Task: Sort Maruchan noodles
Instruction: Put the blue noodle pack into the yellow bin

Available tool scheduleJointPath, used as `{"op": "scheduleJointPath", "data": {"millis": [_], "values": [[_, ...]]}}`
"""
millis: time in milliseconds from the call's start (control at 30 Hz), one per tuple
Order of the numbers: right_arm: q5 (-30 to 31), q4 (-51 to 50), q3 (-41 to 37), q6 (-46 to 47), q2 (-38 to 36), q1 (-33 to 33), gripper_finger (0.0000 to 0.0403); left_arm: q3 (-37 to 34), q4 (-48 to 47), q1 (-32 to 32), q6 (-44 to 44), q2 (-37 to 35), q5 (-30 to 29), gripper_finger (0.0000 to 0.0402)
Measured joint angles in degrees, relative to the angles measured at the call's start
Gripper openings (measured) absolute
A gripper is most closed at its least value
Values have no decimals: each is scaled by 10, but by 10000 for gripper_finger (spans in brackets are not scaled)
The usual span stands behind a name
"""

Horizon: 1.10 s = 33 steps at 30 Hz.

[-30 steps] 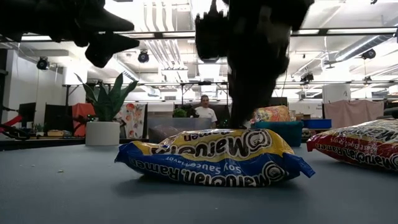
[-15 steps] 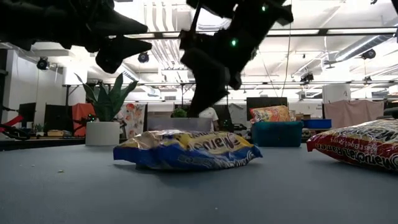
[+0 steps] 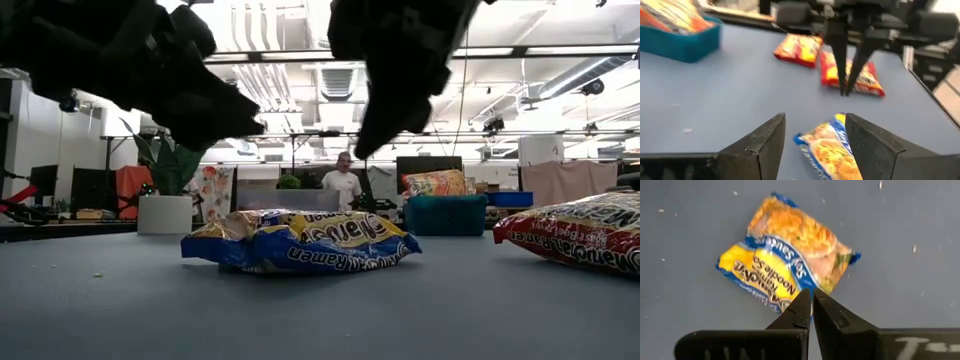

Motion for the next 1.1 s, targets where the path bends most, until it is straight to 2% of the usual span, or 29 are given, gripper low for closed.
{"op": "scheduleJointPath", "data": {"millis": [167,300,500,833,967,1100], "values": [[-1,-1,-35,63,0,26,9,49,-10,-9,16,80,29,191],[-4,4,-73,110,0,40,9,84,-64,-20,25,119,53,191],[-14,15,-130,159,-3,44,9,117,-188,-40,38,134,80,191],[-10,154,-178,233,-11,44,10,118,-192,-47,22,146,79,191],[-15,154,-172,272,-11,44,29,118,-188,-48,4,167,88,191],[-25,155,-161,296,-12,44,76,118,-181,-48,-12,193,90,191]]}}
